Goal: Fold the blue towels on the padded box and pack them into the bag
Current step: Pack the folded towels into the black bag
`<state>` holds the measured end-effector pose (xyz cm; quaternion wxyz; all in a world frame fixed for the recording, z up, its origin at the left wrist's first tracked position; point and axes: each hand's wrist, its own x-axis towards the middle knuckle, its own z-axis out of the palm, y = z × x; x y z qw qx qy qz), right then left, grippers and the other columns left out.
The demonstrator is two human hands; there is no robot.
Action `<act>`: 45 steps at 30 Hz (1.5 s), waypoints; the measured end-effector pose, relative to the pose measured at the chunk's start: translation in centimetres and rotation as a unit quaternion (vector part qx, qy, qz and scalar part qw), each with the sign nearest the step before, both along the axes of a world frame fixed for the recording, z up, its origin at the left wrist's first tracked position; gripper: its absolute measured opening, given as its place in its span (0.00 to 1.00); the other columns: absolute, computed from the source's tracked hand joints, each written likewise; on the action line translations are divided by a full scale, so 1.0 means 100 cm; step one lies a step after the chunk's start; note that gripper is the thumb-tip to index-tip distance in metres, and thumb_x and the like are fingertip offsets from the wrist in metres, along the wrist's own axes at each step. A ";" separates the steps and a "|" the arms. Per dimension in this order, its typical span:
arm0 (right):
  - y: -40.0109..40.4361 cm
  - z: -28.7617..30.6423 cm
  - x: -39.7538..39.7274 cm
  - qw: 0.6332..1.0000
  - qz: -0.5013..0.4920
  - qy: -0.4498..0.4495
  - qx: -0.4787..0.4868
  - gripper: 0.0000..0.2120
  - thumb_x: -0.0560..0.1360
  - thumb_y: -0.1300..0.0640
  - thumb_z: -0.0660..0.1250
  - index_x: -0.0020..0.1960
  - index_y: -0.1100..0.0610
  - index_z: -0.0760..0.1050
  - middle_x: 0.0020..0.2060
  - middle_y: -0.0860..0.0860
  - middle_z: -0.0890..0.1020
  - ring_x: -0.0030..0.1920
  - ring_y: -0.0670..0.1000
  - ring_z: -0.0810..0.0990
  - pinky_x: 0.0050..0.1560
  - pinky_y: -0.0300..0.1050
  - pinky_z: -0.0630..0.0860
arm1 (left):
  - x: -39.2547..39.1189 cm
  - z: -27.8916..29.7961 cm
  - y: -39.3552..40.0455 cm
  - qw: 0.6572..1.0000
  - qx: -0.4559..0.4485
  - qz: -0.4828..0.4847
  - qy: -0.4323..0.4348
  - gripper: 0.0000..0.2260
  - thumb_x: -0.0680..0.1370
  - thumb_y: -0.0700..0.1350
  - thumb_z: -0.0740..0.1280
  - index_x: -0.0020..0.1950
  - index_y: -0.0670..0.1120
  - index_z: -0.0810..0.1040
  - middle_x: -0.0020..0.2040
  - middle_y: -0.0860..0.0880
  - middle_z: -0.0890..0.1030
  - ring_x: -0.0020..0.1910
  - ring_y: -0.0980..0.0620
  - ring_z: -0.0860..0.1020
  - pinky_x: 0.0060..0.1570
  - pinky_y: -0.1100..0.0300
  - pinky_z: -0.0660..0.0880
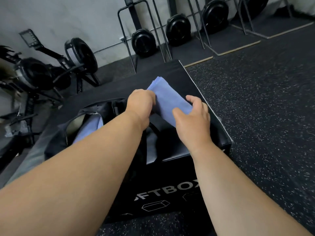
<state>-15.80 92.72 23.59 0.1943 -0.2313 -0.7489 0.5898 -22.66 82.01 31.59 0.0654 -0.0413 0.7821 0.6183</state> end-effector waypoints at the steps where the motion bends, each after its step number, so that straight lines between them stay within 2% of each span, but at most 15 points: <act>1: -0.002 0.000 0.002 1.000 0.012 -0.004 0.018 0.30 0.74 0.48 0.68 0.75 0.44 0.68 0.76 0.46 0.68 0.74 0.54 0.66 0.74 0.50 0.62 | 0.009 0.005 -0.005 1.000 0.014 -0.020 0.014 0.10 0.60 0.37 0.62 0.38 0.47 0.67 0.34 0.48 0.69 0.37 0.47 0.68 0.35 0.56 0.68; 4: -0.008 0.011 0.014 0.996 0.090 0.017 0.006 0.33 0.71 0.43 0.65 0.76 0.40 0.67 0.76 0.44 0.71 0.75 0.51 0.67 0.77 0.56 0.64 | 0.038 0.019 -0.028 0.998 0.027 -0.037 0.041 0.12 0.61 0.36 0.62 0.42 0.47 0.70 0.33 0.49 0.72 0.32 0.48 0.69 0.30 0.62 0.65; 8: -0.028 0.027 0.034 0.961 0.234 0.100 -0.109 0.22 0.71 0.53 0.65 0.65 0.43 0.77 0.58 0.46 0.83 0.57 0.44 0.82 0.59 0.48 0.78 | 0.061 0.037 -0.064 0.994 0.066 -0.058 0.063 0.24 0.59 0.36 0.63 0.54 0.45 0.78 0.41 0.47 0.79 0.41 0.46 0.75 0.40 0.55 0.71; 10: -0.044 0.031 0.043 0.951 0.260 0.127 -0.108 0.21 0.71 0.52 0.65 0.64 0.42 0.75 0.63 0.45 0.76 0.59 0.38 0.78 0.61 0.44 0.76 | 0.070 0.046 -0.084 0.993 0.085 -0.065 0.051 0.28 0.60 0.36 0.62 0.60 0.44 0.79 0.45 0.48 0.81 0.43 0.46 0.77 0.43 0.55 0.73; 12: -0.060 0.036 0.051 0.942 0.286 0.146 -0.094 0.30 0.72 0.53 0.66 0.74 0.40 0.69 0.69 0.42 0.69 0.66 0.35 0.73 0.66 0.41 0.74 | 0.079 0.053 -0.105 0.991 0.096 -0.092 0.030 0.31 0.60 0.36 0.62 0.64 0.41 0.78 0.46 0.46 0.79 0.43 0.46 0.76 0.44 0.56 0.74; 15: -0.074 0.043 0.058 0.907 0.358 0.172 -0.136 0.38 0.74 0.56 0.67 0.80 0.38 0.60 0.74 0.45 0.71 0.73 0.44 0.74 0.70 0.49 0.75 | 0.087 0.063 -0.134 0.986 0.108 -0.123 0.021 0.37 0.58 0.39 0.65 0.68 0.35 0.76 0.51 0.44 0.76 0.48 0.43 0.73 0.49 0.51 0.71; 18: -0.087 0.053 0.065 0.899 0.379 0.153 -0.158 0.29 0.74 0.58 0.66 0.73 0.41 0.70 0.66 0.48 0.80 0.66 0.49 0.80 0.67 0.52 0.79 | 0.094 0.069 -0.156 0.981 0.100 -0.163 0.031 0.28 0.60 0.41 0.65 0.61 0.42 0.79 0.52 0.43 0.72 0.51 0.43 0.68 0.48 0.50 0.67; 23: -0.120 0.061 0.067 0.926 0.344 0.114 -0.102 0.14 0.78 0.60 0.67 0.62 0.50 0.79 0.55 0.52 0.86 0.59 0.58 0.84 0.64 0.64 0.79 | 0.104 0.065 -0.192 0.989 0.111 -0.089 0.030 0.24 0.67 0.42 0.70 0.63 0.45 0.80 0.53 0.46 0.81 0.51 0.46 0.77 0.56 0.50 0.73; 29: -0.160 0.064 0.070 0.919 0.347 0.122 -0.143 0.11 0.82 0.55 0.67 0.64 0.49 0.79 0.55 0.46 0.87 0.56 0.48 0.86 0.60 0.54 0.83 | 0.121 0.039 -0.221 0.995 0.069 -0.064 -0.015 0.10 0.81 0.49 0.72 0.60 0.48 0.82 0.56 0.48 0.87 0.55 0.49 0.85 0.63 0.48 0.78; 31: -0.164 0.061 0.066 0.927 0.346 0.110 -0.091 0.09 0.81 0.51 0.63 0.57 0.47 0.80 0.50 0.44 0.87 0.51 0.49 0.85 0.56 0.55 0.82 | 0.121 0.027 -0.227 0.996 0.068 -0.045 -0.020 0.10 0.82 0.47 0.70 0.61 0.44 0.82 0.55 0.48 0.88 0.53 0.50 0.86 0.61 0.49 0.78; 34: -0.156 0.054 0.058 0.930 0.333 0.074 0.134 0.13 0.79 0.46 0.55 0.53 0.46 0.78 0.47 0.42 0.81 0.49 0.51 0.78 0.52 0.54 0.75 | 0.112 0.016 -0.241 0.999 0.053 -0.003 0.001 0.08 0.82 0.45 0.71 0.60 0.46 0.83 0.55 0.48 0.88 0.52 0.50 0.85 0.54 0.53 0.79; 36: -0.147 0.050 0.057 0.867 0.320 0.067 0.376 0.18 0.82 0.49 0.53 0.62 0.49 0.79 0.56 0.46 0.81 0.56 0.53 0.79 0.55 0.53 0.76 | 0.101 0.010 -0.252 0.998 0.042 0.033 0.019 0.05 0.81 0.44 0.71 0.57 0.48 0.83 0.54 0.48 0.88 0.51 0.49 0.85 0.50 0.53 0.79; 38: -0.143 0.047 0.055 0.806 0.328 0.050 0.490 0.23 0.80 0.48 0.47 0.54 0.55 0.79 0.51 0.51 0.82 0.52 0.59 0.79 0.49 0.56 0.78 | 0.091 0.005 -0.261 0.997 0.010 0.069 0.033 0.09 0.79 0.47 0.72 0.58 0.48 0.81 0.55 0.48 0.87 0.54 0.47 0.85 0.50 0.51 0.79; 41: -0.137 0.048 0.052 0.861 0.345 0.048 0.370 0.30 0.73 0.38 0.43 0.40 0.56 0.77 0.40 0.51 0.80 0.47 0.55 0.78 0.49 0.56 0.75 | 0.081 -0.002 -0.265 0.995 -0.026 0.085 0.039 0.20 0.72 0.54 0.73 0.62 0.51 0.77 0.59 0.49 0.84 0.58 0.47 0.83 0.59 0.46 0.80; 45: -0.135 0.053 0.055 0.865 0.398 0.140 0.270 0.20 0.74 0.45 0.52 0.34 0.53 0.77 0.38 0.50 0.75 0.42 0.53 0.76 0.46 0.58 0.74 | 0.072 -0.008 -0.257 0.999 -0.016 0.046 0.013 0.23 0.71 0.55 0.73 0.64 0.51 0.75 0.61 0.49 0.83 0.61 0.48 0.82 0.60 0.46 0.80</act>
